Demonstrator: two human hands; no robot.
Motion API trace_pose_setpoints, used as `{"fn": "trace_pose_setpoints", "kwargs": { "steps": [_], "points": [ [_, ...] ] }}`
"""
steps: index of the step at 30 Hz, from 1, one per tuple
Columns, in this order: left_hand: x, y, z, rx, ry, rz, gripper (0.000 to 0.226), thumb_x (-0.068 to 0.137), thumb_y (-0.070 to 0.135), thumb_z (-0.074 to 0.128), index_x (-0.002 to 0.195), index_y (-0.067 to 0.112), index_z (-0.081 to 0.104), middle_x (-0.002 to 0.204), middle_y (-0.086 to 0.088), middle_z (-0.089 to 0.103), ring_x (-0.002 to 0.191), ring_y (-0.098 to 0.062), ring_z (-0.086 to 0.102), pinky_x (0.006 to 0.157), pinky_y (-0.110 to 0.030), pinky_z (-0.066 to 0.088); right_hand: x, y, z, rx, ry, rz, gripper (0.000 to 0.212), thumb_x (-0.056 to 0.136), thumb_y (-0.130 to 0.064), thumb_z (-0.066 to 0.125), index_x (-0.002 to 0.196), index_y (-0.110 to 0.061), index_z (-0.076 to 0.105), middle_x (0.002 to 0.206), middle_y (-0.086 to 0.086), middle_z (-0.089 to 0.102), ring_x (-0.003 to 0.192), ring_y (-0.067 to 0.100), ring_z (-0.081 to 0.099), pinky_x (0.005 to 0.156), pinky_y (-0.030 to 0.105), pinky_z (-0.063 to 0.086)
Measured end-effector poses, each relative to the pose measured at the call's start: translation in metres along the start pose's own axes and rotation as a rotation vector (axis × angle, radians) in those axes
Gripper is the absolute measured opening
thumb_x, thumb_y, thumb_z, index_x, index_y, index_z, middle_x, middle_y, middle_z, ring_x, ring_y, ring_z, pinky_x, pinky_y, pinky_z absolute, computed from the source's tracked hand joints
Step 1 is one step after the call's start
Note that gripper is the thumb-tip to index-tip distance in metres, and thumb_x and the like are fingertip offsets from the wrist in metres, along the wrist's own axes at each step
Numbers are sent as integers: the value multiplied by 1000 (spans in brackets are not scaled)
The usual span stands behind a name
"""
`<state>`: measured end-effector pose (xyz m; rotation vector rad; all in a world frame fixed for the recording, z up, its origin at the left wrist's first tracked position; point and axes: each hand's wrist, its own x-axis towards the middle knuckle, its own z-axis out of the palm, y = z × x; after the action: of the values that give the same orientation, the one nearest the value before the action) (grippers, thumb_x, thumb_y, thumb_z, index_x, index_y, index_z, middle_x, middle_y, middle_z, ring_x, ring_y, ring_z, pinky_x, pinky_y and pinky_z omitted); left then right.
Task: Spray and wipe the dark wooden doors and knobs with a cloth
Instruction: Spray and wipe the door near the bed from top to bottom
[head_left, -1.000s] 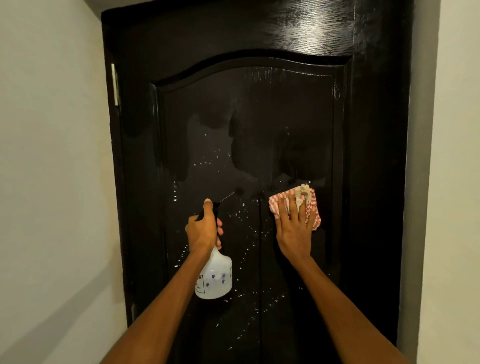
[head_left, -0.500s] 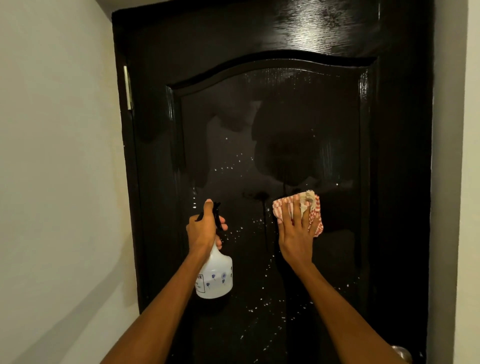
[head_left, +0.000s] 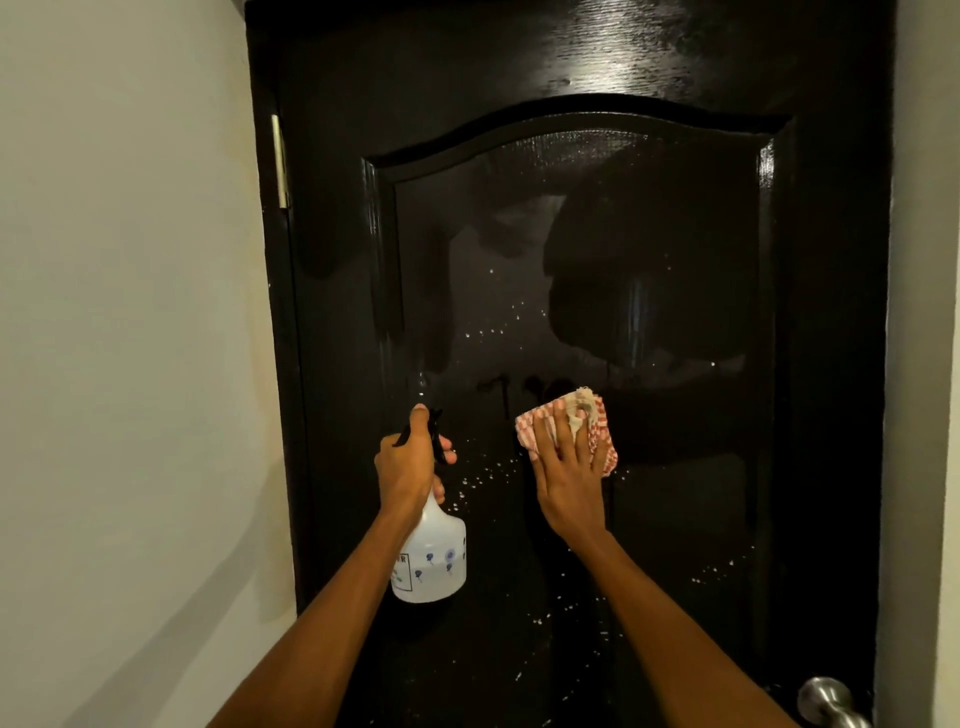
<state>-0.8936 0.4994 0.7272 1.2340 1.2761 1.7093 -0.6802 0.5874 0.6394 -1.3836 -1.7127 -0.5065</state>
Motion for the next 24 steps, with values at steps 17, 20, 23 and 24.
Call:
{"fn": "trace_pose_setpoints", "kwargs": {
  "steps": [17, 20, 23, 24],
  "points": [
    [22, -1, -50, -4, -18, 30, 65, 104, 60, 45, 89, 3, 74, 81, -13, 77, 36, -17, 51, 38, -26, 44, 46, -73, 27, -268, 35, -500, 62, 103, -44, 35, 162, -31, 19, 170, 0, 4, 155, 29, 4, 123, 60, 10],
    [26, 2, -55, -26, -57, 40, 66, 103, 61, 46, 90, 3, 74, 83, -13, 78, 38, -19, 52, 40, -28, 44, 88, -77, -1, -356, 77, -578, 60, 103, -51, 39, 159, -34, 27, 169, 0, 17, 154, 29, 17, 122, 62, 10],
    [30, 6, -61, -101, -95, 33, 67, 103, 62, 46, 92, 2, 74, 85, -14, 79, 39, -21, 51, 41, -29, 44, 127, -65, -39, -326, 238, -405, 61, 100, -56, 47, 156, -33, 37, 166, 3, 26, 152, 34, 26, 117, 70, 15],
    [32, 10, -63, -121, -98, 30, 67, 103, 61, 45, 92, 2, 74, 84, -14, 79, 39, -20, 51, 41, -28, 43, 141, -58, -55, -313, 287, -317, 62, 100, -57, 44, 157, -34, 34, 168, 2, 22, 152, 34, 23, 118, 70, 13]
  ]
}}
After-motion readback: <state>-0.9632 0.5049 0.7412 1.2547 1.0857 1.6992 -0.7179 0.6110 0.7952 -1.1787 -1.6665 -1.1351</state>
